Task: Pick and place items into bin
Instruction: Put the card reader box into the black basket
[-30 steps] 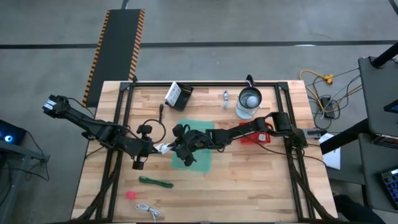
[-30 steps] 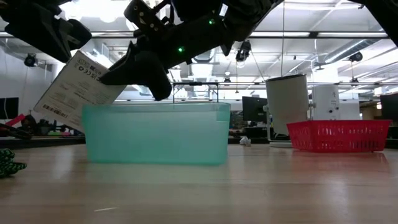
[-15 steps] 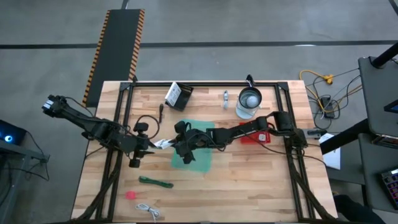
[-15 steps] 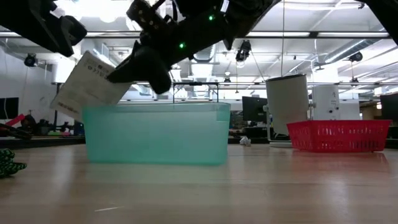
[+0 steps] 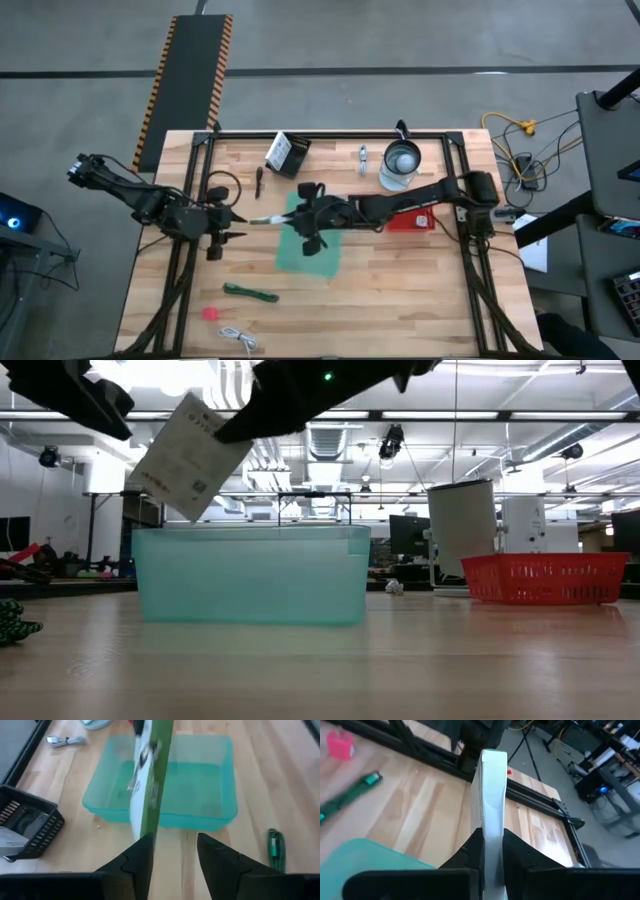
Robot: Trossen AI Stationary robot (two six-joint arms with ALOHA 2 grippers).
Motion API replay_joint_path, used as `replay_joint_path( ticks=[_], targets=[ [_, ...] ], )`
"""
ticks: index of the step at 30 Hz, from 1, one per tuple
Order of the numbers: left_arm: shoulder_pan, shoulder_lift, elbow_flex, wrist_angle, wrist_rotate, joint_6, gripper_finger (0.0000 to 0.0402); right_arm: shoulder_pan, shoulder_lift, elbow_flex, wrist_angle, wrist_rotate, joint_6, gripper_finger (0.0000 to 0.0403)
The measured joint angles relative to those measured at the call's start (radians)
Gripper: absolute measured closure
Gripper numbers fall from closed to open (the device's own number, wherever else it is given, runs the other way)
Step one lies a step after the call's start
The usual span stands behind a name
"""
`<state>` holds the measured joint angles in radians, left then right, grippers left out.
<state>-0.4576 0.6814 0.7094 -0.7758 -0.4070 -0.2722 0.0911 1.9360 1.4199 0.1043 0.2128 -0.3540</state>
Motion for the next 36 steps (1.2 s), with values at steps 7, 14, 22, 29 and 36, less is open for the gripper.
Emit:
replay_joint_path(
  ticks=[7, 14, 22, 29, 36],
  targets=[
    [0.0, 0.083, 0.0, 0.017, -0.094, 0.077, 0.0265, -0.001, -0.054, -0.048, 0.014, 0.0, 0.116, 0.0375],
    [0.0, 0.152, 0.0, 0.038, -0.249, 0.104, 0.0265, 0.0, -0.054, -0.054, 0.01, -0.002, 0.128, 0.0376],
    [0.0, 0.201, 0.0, 0.115, -0.249, 0.1, 0.0265, 0.0, -0.054, -0.054, 0.01, -0.002, 0.128, 0.0376],
    [0.006, 0.241, 0.0, 0.145, -0.249, 0.124, 0.0265, 0.0, -0.053, -0.054, 0.012, -0.002, 0.127, 0.0376],
    [0.038, 0.289, 0.0, 0.228, -0.247, 0.171, 0.0265, 0.002, -0.052, -0.054, 0.031, -0.002, 0.112, 0.0375]
  ],
)
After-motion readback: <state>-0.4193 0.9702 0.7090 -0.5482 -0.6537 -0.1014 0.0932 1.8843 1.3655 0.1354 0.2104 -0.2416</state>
